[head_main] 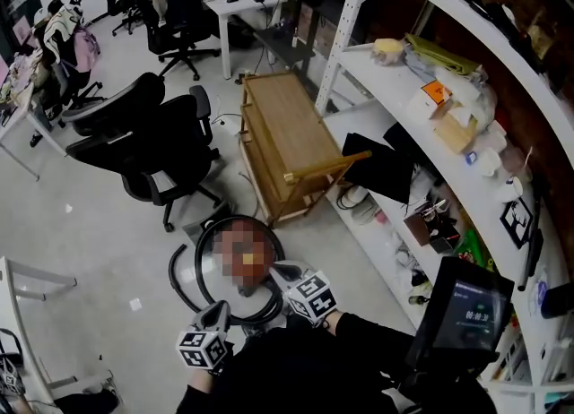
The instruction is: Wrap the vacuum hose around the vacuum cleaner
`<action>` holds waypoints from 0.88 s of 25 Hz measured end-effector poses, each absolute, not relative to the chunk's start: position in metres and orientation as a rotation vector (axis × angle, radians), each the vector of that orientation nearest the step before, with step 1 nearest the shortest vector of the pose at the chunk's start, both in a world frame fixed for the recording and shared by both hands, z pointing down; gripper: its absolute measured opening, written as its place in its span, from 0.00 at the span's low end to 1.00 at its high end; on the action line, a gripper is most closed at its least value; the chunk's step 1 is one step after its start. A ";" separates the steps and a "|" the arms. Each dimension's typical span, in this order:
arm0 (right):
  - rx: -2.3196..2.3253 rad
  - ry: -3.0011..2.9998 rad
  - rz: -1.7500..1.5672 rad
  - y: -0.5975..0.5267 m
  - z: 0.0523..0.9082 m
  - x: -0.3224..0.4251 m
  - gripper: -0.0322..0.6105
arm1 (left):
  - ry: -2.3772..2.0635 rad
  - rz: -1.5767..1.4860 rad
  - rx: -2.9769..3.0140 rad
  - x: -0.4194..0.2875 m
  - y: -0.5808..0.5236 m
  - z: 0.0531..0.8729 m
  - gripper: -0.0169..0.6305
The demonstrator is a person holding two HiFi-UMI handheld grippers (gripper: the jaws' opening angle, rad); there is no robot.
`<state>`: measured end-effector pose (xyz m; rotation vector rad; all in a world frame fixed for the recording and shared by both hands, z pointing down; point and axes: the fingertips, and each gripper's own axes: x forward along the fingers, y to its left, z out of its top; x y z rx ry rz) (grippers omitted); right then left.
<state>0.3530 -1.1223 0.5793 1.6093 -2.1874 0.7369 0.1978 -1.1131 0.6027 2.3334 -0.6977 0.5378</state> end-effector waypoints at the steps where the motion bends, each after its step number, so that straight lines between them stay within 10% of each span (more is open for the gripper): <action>1: 1.620 -2.175 0.742 -1.118 0.579 0.351 0.07 | -0.684 0.536 2.331 0.196 -1.110 0.604 0.07; 22: 1.503 -2.302 0.696 -1.126 0.559 0.290 0.07 | -0.814 0.488 2.313 0.158 -1.119 0.582 0.07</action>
